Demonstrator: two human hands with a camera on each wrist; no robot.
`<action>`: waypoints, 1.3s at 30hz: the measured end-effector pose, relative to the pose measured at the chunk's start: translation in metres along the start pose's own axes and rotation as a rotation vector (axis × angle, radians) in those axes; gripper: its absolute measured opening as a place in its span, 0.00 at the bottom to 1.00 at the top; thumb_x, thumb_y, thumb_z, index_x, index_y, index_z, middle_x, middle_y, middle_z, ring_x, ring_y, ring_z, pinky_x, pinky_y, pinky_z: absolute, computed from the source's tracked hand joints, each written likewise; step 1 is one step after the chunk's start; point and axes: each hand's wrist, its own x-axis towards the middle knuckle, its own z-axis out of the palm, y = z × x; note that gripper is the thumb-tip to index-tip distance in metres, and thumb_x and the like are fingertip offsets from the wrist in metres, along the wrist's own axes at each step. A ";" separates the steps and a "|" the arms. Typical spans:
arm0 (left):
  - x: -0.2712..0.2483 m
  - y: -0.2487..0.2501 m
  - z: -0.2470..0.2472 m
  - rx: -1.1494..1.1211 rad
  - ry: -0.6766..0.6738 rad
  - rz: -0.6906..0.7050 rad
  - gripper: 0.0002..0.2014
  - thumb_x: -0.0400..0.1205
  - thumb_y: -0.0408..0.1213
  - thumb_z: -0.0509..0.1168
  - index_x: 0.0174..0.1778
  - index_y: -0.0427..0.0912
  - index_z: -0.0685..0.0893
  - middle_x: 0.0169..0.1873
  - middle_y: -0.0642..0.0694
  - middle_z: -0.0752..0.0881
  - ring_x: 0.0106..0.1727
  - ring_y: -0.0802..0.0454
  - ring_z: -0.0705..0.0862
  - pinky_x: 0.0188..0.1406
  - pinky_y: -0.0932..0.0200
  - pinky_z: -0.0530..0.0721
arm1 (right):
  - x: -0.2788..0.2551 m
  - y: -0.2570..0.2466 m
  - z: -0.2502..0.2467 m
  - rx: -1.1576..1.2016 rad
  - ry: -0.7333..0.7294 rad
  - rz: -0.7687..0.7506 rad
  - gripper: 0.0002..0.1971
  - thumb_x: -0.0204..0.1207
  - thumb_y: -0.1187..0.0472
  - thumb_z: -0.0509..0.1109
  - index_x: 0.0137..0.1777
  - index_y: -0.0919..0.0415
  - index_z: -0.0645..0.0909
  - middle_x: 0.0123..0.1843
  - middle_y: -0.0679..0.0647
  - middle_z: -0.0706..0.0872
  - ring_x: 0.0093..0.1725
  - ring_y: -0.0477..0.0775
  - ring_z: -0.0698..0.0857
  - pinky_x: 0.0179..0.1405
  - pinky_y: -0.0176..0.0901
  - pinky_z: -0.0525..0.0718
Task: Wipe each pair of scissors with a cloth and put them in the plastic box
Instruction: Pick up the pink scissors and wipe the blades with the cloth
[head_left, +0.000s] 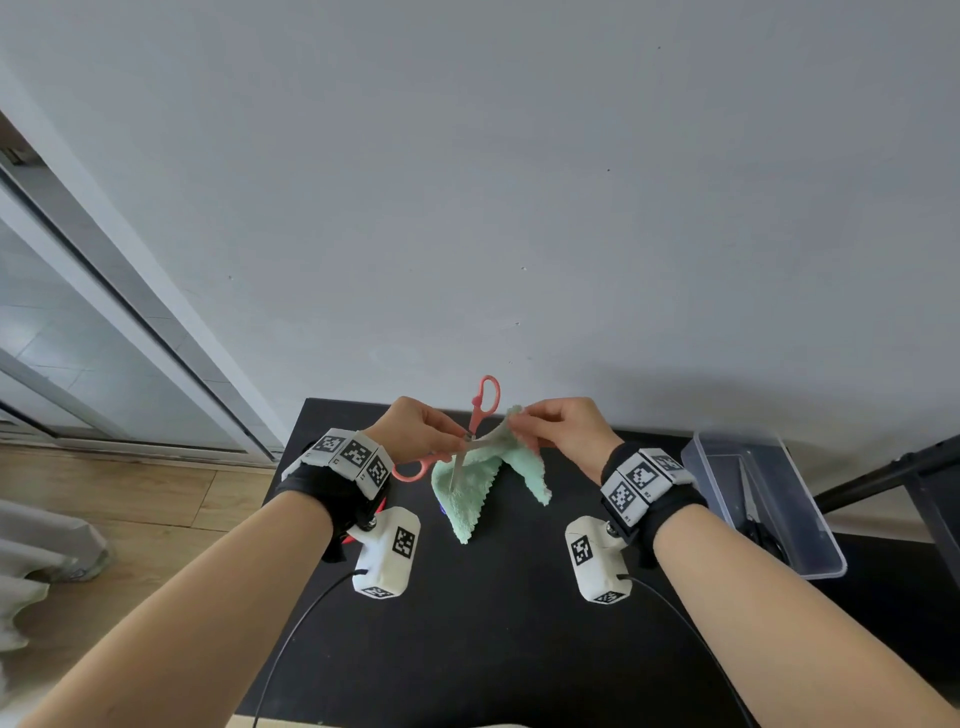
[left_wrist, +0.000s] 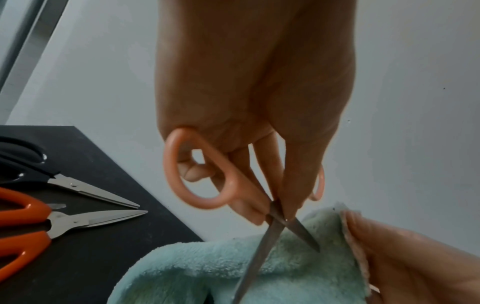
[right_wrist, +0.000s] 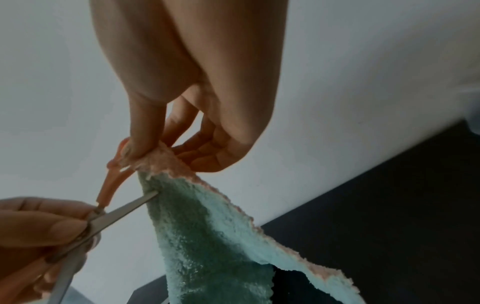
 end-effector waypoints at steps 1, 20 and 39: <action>0.000 0.002 0.001 0.014 -0.007 0.001 0.08 0.73 0.34 0.77 0.46 0.38 0.92 0.31 0.47 0.88 0.31 0.61 0.83 0.30 0.73 0.80 | -0.001 -0.003 0.002 -0.071 -0.025 -0.019 0.07 0.71 0.63 0.77 0.46 0.67 0.89 0.41 0.57 0.91 0.44 0.50 0.89 0.53 0.37 0.85; 0.000 0.011 0.011 -0.001 0.002 0.071 0.06 0.73 0.30 0.76 0.44 0.33 0.91 0.25 0.50 0.87 0.24 0.65 0.83 0.28 0.75 0.78 | 0.001 -0.012 0.022 -0.337 -0.182 -0.047 0.08 0.71 0.68 0.77 0.49 0.68 0.89 0.37 0.46 0.87 0.29 0.28 0.81 0.35 0.20 0.74; -0.003 0.006 0.002 0.036 -0.039 0.090 0.03 0.74 0.34 0.76 0.41 0.42 0.92 0.38 0.42 0.91 0.37 0.57 0.87 0.40 0.69 0.85 | -0.003 -0.019 0.003 -0.483 -0.203 -0.033 0.07 0.73 0.59 0.77 0.46 0.62 0.90 0.36 0.59 0.84 0.33 0.47 0.75 0.29 0.26 0.71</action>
